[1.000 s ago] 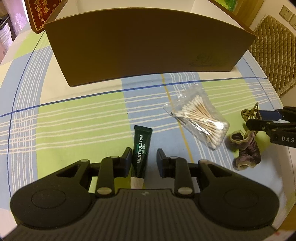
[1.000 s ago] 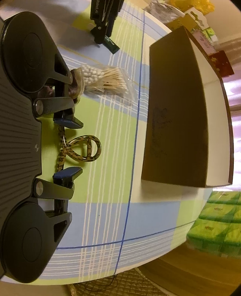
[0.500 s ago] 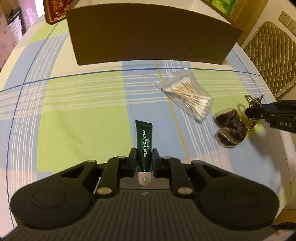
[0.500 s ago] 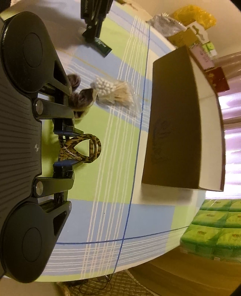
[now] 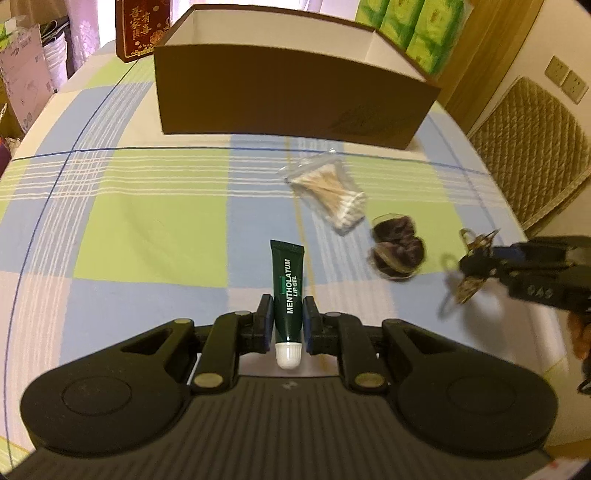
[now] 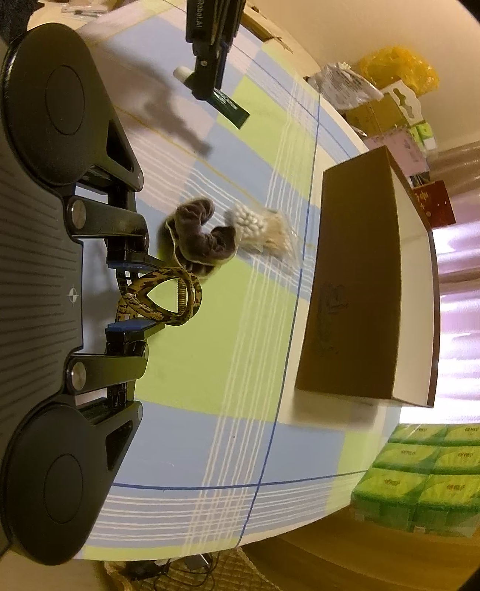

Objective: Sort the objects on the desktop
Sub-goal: 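Carry the claw clip and lip-balm tube over the brown box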

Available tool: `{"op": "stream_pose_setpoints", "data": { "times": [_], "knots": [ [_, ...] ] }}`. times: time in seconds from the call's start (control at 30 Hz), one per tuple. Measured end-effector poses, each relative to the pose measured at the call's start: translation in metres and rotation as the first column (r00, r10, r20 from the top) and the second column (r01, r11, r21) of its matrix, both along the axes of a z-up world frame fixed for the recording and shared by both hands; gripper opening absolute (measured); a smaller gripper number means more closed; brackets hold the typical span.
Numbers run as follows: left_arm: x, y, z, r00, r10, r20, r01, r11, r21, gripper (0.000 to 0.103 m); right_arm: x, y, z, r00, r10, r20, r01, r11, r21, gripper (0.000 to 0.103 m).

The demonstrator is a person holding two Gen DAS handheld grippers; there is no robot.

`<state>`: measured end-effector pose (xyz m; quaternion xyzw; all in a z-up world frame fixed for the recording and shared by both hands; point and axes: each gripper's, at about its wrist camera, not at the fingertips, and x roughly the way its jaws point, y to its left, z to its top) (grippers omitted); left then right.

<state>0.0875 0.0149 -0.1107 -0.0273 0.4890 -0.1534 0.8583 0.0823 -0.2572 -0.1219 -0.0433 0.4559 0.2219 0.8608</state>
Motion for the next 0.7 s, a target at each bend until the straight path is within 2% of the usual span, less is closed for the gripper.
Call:
{"op": "stream_pose_setpoints", "data": {
  "times": [0.2, 0.37, 0.53, 0.63, 0.7],
  "knots": [
    [0.029, -0.004, 0.03, 0.997, -0.045, 0.068, 0.048, 0.998, -0.031, 0.012, 0.017, 0.011, 0.024, 0.999, -0.004, 0.053, 0.002, 1.0, 0.029, 0.022],
    [0.072, -0.005, 0.066, 0.985, -0.083, 0.149, 0.092, 0.994, -0.054, 0.012, 0.048, 0.028, 0.063, 0.99, 0.012, 0.139, -0.023, 0.996, 0.084, 0.022],
    [0.127, -0.01, 0.098, 0.966, -0.135, 0.221, 0.147, 0.988, -0.041, 0.012, 0.098, 0.047, 0.1, 0.975, 0.011, 0.223, -0.041, 0.99, 0.134, 0.022],
    [0.166, -0.014, 0.111, 0.956, -0.154, 0.251, 0.167, 0.985, -0.034, 0.012, 0.135, 0.061, 0.113, 0.962, 0.023, 0.271, -0.055, 0.992, 0.11, 0.022],
    [0.192, -0.016, 0.113, 0.951, -0.167, 0.259, 0.18, 0.983, -0.027, 0.012, 0.161, 0.069, 0.115, 0.962, 0.026, 0.273, -0.053, 0.995, 0.09, 0.022]
  ]
}}
